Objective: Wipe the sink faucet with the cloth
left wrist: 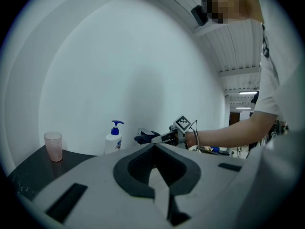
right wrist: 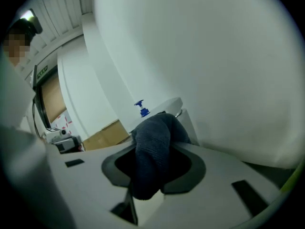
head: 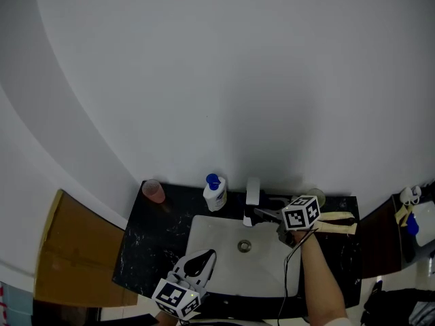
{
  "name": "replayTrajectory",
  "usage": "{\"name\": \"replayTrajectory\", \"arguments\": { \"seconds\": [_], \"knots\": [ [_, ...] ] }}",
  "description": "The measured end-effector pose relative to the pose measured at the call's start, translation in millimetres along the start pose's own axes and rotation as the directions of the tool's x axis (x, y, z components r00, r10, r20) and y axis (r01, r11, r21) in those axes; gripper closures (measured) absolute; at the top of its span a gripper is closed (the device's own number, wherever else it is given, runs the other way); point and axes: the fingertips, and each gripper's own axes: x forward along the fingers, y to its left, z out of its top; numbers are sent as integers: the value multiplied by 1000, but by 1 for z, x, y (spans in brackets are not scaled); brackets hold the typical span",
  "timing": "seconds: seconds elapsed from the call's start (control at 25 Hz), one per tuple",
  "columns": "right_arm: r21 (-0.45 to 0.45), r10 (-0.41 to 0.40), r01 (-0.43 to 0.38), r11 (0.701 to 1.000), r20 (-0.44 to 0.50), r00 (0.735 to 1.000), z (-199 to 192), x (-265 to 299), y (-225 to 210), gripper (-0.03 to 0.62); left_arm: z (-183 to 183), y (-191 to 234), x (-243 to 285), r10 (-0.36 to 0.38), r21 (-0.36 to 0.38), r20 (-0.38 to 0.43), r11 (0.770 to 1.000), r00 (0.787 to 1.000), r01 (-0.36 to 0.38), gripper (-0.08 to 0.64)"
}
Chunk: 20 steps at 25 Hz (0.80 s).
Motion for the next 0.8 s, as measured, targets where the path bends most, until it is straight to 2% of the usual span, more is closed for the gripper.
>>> {"name": "replayTrajectory", "arguments": {
  "seconds": [0.16, 0.28, 0.32, 0.4, 0.48, 0.56, 0.68, 0.8],
  "knots": [
    [34, -140, 138, 990, 60, 988, 5, -12, -27, 466, 3, 1, -2, 11, 4, 2, 1000, 1000, -11, 558],
    [115, -189, 175, 978, 125, 974, 4, -34, -42, 466, 4, 4, -5, 20, 1, -2, 1000, 1000, -20, 558],
    [130, -174, 156, 979, 138, 975, 4, -39, -42, 466, 5, 5, -5, 25, -1, -6, 1000, 1000, -25, 558],
    [110, -90, 77, 991, 122, 988, 2, -37, -27, 466, 3, 6, -6, 23, -2, -7, 1000, 1000, -24, 558],
    [52, 0, -3, 999, 58, 998, -4, -25, -6, 466, 2, 4, -5, 21, -1, -5, 1000, 1000, -21, 558],
    [20, 26, -26, 999, 5, 1000, -7, -11, 5, 466, 3, 2, -4, 19, 3, -2, 1000, 1000, -19, 558],
    [22, -66, 66, 998, 23, 998, 1, -2, -8, 466, 7, 0, -3, 18, 5, 3, 1000, 1000, -18, 558],
    [53, -186, 182, 982, 89, 978, 5, -17, -31, 466, 5, 3, -4, 19, 4, 12, 1000, 1000, -19, 558]
  ]
}}
